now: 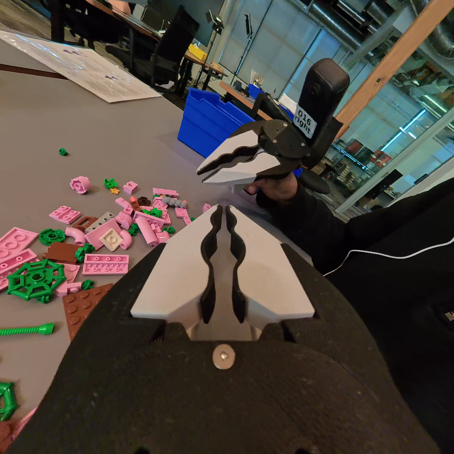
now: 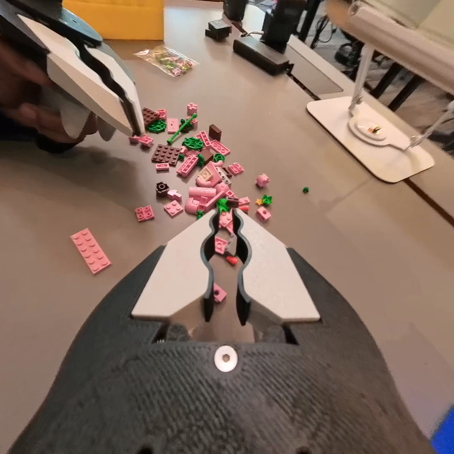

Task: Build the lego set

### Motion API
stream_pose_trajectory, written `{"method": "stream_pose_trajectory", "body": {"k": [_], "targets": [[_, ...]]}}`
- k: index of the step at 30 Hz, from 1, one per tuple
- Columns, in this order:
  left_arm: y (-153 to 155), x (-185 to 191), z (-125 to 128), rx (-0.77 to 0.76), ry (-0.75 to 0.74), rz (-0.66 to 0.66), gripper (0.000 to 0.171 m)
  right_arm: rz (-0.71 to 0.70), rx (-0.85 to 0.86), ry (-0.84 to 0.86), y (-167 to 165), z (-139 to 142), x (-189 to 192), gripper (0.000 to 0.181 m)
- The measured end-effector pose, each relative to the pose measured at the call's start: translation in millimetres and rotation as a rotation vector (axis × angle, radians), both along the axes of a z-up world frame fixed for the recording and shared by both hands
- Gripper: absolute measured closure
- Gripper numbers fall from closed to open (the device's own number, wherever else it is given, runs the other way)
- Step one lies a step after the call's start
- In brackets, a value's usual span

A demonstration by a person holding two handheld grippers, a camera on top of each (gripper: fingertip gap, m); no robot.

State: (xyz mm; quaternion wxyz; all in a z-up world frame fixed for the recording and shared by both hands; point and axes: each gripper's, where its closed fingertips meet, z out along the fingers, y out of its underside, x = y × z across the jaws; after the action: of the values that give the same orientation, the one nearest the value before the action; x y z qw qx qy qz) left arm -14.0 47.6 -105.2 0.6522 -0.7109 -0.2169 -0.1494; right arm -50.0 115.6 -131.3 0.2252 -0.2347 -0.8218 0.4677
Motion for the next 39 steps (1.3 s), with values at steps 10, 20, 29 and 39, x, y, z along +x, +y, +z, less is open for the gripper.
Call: {"method": "stream_pose_trajectory", "body": {"k": [10, 20, 29, 39], "targets": [[-2, -7, -6, -0.051, 0.045, 0.049, 0.171, 0.096, 0.082, -0.085, -16, -24, 14, 0.167], [-3, -10, -12, -0.105, 0.087, 0.080, 0.170, -0.078, -0.204, -0.058, 30, 24, -8, 0.170], [-5, -14, -14, -0.116, 0.094, 0.098, 0.170, -0.090, -0.087, -0.126, 39, -7, -5, 0.161], [-5, -15, -16, -0.119, 0.082, 0.091, 0.169, 0.056, -0.035, -0.248, 37, -45, 30, 0.149]]}}
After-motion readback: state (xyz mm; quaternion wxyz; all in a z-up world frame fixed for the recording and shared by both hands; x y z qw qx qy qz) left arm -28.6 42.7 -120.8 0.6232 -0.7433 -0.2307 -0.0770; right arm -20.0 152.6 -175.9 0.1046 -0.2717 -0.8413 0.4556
